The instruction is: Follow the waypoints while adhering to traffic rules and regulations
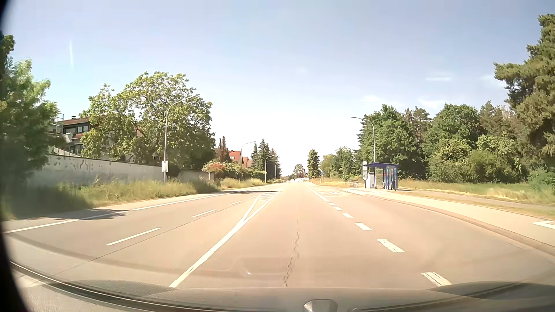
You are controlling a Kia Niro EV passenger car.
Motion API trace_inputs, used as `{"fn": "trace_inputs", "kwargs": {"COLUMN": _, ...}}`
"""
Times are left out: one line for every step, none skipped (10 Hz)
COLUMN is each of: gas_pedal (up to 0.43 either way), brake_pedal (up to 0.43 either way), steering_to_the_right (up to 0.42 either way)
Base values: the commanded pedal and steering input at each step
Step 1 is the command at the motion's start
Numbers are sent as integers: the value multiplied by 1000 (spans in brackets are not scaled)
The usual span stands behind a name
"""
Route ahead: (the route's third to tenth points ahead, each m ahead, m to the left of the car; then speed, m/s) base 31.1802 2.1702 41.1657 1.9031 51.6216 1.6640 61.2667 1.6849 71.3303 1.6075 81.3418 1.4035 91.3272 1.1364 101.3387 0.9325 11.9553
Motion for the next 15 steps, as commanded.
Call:
{"fn": "trace_inputs", "kwargs": {"gas_pedal": 87, "brake_pedal": 30, "steering_to_the_right": 3}}
{"fn": "trace_inputs", "kwargs": {"gas_pedal": 87, "brake_pedal": 30, "steering_to_the_right": 3}}
{"fn": "trace_inputs", "kwargs": {"gas_pedal": 87, "brake_pedal": 30, "steering_to_the_right": 3}}
{"fn": "trace_inputs", "kwargs": {"gas_pedal": 87, "brake_pedal": 30, "steering_to_the_right": 3}}
{"fn": "trace_inputs", "kwargs": {"gas_pedal": 87, "brake_pedal": 30, "steering_to_the_right": 3}}
{"fn": "trace_inputs", "kwargs": {"gas_pedal": 87, "brake_pedal": 30, "steering_to_the_right": 3}}
{"fn": "trace_inputs", "kwargs": {"gas_pedal": 87, "brake_pedal": 30, "steering_to_the_right": 3}}
{"fn": "trace_inputs", "kwargs": {"gas_pedal": 87, "brake_pedal": 30, "steering_to_the_right": 3}}
{"fn": "trace_inputs", "kwargs": {"gas_pedal": 87, "brake_pedal": 30, "steering_to_the_right": 3}}
{"fn": "trace_inputs", "kwargs": {"gas_pedal": 87, "brake_pedal": 30, "steering_to_the_right": 3}}
{"fn": "trace_inputs", "kwargs": {"gas_pedal": 87, "brake_pedal": 30, "steering_to_the_right": 3}}
{"fn": "trace_inputs", "kwargs": {"gas_pedal": 87, "brake_pedal": 30, "steering_to_the_right": 3}}
{"fn": "trace_inputs", "kwargs": {"gas_pedal": 79, "brake_pedal": 30, "steering_to_the_right": 3}}
{"fn": "trace_inputs", "kwargs": {"gas_pedal": 79, "brake_pedal": 30, "steering_to_the_right": 3}}
{"fn": "trace_inputs", "kwargs": {"gas_pedal": 79, "brake_pedal": 30, "steering_to_the_right": 1}}
